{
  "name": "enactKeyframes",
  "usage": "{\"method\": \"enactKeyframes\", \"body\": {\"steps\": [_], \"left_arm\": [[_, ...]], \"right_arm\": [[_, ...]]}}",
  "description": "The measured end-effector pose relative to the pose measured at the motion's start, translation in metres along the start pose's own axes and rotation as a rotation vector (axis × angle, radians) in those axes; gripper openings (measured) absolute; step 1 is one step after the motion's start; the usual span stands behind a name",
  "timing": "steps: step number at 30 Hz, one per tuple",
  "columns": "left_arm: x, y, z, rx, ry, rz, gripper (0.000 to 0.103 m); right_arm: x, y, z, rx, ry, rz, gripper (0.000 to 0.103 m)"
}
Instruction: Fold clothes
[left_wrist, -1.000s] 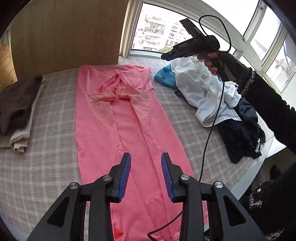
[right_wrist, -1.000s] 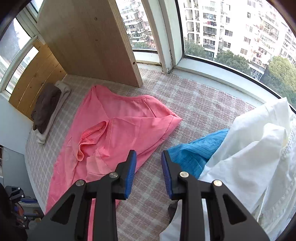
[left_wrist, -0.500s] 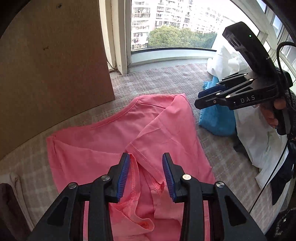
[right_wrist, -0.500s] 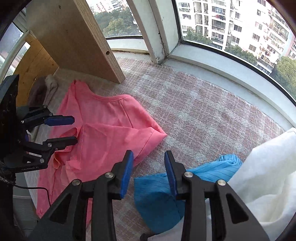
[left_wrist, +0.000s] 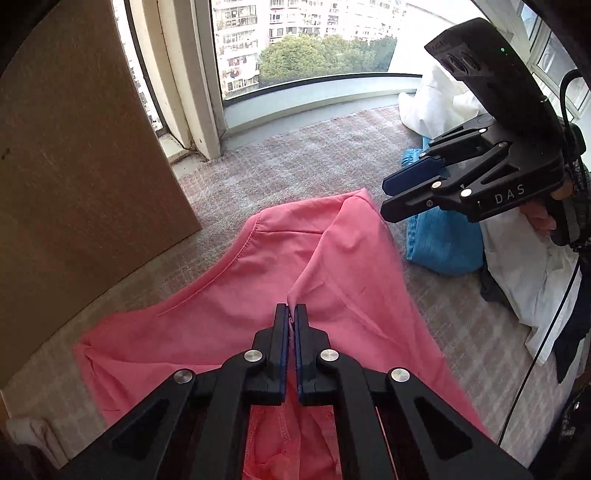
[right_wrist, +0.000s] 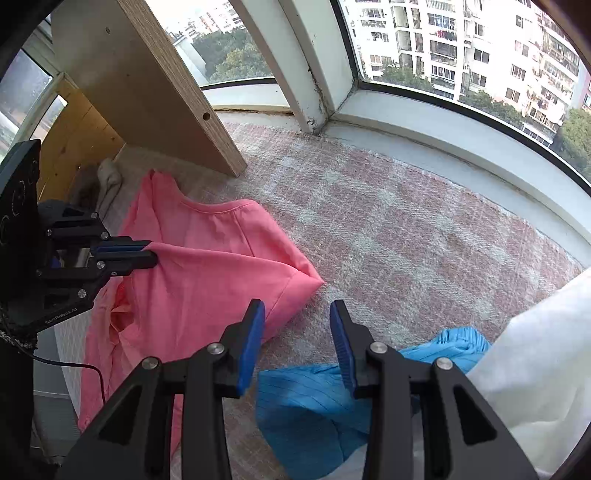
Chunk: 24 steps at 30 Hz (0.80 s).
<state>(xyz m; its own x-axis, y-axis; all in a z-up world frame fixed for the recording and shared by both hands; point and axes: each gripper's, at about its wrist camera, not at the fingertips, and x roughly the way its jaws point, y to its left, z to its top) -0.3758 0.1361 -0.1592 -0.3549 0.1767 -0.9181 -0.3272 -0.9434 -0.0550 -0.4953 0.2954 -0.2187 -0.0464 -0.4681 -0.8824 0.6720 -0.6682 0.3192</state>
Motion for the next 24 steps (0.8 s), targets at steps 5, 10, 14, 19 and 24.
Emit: {"method": "enactKeyframes", "body": {"steps": [5, 10, 14, 19, 24], "left_arm": [[-0.001, 0.026, -0.010, -0.056, 0.017, 0.050, 0.002], [0.013, 0.035, -0.014, -0.075, 0.046, 0.064, 0.003], [0.015, 0.037, -0.012, -0.105, 0.052, 0.089, 0.020], [-0.033, 0.043, -0.027, -0.143, -0.028, 0.124, 0.031], [-0.064, 0.037, -0.070, -0.157, -0.035, 0.126, 0.032]], "right_arm": [[-0.004, 0.001, 0.002, 0.016, -0.037, 0.080, 0.036], [0.013, 0.027, -0.001, -0.088, -0.009, 0.125, 0.036], [0.025, 0.033, 0.003, -0.130, 0.015, -0.069, 0.030], [0.002, 0.059, -0.010, -0.169, -0.045, 0.022, 0.031], [0.017, 0.114, -0.037, -0.269, -0.027, 0.123, 0.025]]}}
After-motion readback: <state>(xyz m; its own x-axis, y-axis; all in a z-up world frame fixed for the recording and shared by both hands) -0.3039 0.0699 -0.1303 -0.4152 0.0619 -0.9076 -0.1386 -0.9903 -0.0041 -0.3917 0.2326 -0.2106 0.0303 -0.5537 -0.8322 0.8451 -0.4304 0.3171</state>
